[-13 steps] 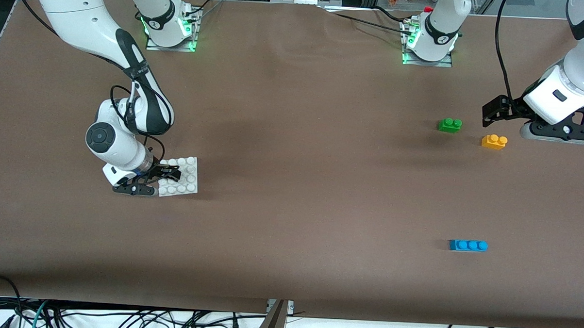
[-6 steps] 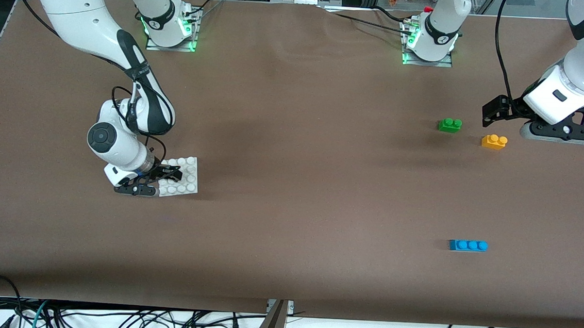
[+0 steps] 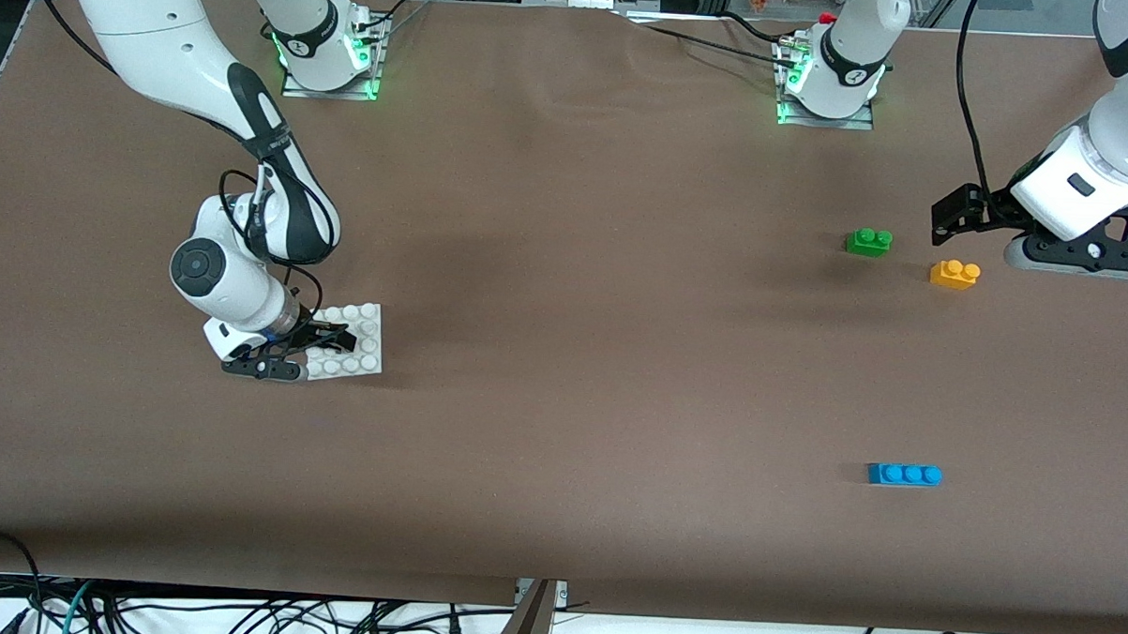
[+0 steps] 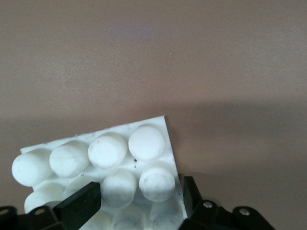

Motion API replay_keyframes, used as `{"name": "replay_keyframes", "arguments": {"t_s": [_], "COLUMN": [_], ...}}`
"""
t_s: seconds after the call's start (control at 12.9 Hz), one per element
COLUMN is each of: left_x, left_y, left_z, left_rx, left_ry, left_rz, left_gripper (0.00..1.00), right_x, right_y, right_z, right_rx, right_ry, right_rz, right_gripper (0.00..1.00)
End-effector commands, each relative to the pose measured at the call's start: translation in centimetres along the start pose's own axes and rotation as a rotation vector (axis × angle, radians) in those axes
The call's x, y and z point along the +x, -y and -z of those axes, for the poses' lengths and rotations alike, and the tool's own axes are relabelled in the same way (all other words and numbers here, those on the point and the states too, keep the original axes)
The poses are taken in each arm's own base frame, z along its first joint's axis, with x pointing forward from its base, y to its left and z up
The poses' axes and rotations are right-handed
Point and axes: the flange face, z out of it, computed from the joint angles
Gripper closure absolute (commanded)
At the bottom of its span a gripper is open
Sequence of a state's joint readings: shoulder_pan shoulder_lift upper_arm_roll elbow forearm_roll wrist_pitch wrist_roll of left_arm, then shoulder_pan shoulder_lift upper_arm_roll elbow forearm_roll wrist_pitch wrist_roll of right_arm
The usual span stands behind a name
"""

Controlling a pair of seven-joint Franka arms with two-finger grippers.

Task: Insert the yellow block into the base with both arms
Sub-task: 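Slide the white base plate with the right gripper toward the table middle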

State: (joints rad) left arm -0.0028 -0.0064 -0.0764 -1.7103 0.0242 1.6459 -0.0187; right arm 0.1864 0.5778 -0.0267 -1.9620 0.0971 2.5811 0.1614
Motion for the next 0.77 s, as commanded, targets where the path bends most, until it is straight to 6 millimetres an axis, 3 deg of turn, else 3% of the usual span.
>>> {"name": "replay_keyframes", "arguments": {"t_s": [0.0,0.46,0.7], "left_x": [-0.4,-0.4,-0.4], "left_y": [0.0,0.0,0.0], "left_z": [0.2,0.2,0.2], "left_rx": [-0.03,-0.03,-0.03], "left_ry": [0.004,0.004,0.004], "left_rz": [-0.003,-0.003,-0.003], "left_gripper": [0.0,0.0,0.0], "right_x": [0.0,-1.2,-1.9], "right_y": [1.0,6.0,9.5], "right_z": [-0.8,-0.8,-0.7], "right_rx": [0.016,0.067,0.073], "right_ry": [-0.02,-0.017,-0.02], "right_rz": [-0.011,-0.049,-0.07], "right_gripper": [0.23,0.23,0.23]}}
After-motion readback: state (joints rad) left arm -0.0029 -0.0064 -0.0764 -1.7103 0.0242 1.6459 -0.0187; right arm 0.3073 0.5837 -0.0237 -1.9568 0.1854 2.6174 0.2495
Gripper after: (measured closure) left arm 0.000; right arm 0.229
